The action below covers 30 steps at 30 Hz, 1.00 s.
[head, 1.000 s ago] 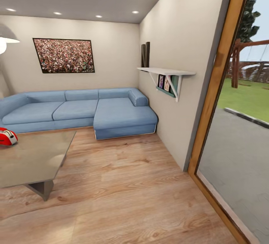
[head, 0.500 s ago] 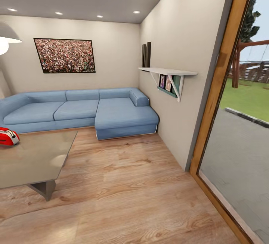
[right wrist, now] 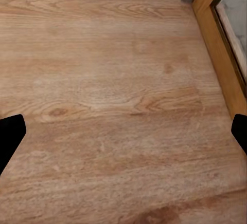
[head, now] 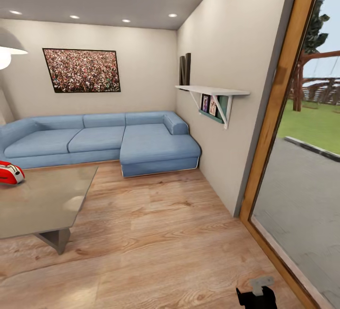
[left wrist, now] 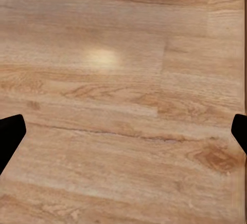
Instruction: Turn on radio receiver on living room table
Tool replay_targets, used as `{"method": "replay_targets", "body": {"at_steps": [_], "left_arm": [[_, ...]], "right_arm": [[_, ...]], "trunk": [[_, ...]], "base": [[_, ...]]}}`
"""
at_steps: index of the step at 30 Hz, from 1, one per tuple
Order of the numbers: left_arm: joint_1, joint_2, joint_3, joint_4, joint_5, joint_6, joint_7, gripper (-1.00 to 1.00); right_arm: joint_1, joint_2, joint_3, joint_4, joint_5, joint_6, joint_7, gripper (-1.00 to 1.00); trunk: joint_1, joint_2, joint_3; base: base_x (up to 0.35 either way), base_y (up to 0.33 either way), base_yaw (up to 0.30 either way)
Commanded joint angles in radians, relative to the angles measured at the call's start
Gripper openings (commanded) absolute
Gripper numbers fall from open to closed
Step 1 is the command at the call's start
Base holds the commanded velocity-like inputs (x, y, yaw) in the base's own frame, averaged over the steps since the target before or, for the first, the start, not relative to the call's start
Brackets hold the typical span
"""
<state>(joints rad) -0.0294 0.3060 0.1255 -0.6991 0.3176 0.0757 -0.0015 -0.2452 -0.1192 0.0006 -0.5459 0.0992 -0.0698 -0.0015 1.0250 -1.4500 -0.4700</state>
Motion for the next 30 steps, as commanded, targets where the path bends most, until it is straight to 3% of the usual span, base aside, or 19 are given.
{"method": "replay_targets", "body": {"at_steps": [1, 7, 13, 30], "left_arm": [[-0.002, 0.000, 0.000, -0.009, 0.002, 0.006, -0.001, 1.00], [-0.004, -0.028, -0.001, -0.010, -0.003, 0.010, -0.002, 1.00], [-0.004, -0.033, -0.001, -0.010, -0.005, 0.010, -0.002, 1.00], [-0.004, -0.033, -0.001, -0.008, -0.005, 0.009, -0.001, 1.00]], "right_arm": [[-0.001, 0.000, 0.003, 0.001, 0.000, -0.002, 0.000, 1.00], [-0.002, 0.002, 0.027, 0.005, -0.001, -0.005, 0.000, 1.00], [-0.002, 0.003, 0.043, 0.006, -0.001, -0.006, 0.000, 1.00], [-0.002, 0.003, 0.045, 0.006, -0.001, -0.007, 0.000, 1.00]], "trunk": [[0.000, 0.000, 0.000], [0.000, 0.000, 0.000], [0.000, 0.000, 0.000], [0.000, 0.000, 0.000]], "base": [[0.000, 0.009, 0.000], [0.000, 0.177, 0.000], [0.000, 0.265, 0.016], [0.000, 0.271, 0.278]]}}
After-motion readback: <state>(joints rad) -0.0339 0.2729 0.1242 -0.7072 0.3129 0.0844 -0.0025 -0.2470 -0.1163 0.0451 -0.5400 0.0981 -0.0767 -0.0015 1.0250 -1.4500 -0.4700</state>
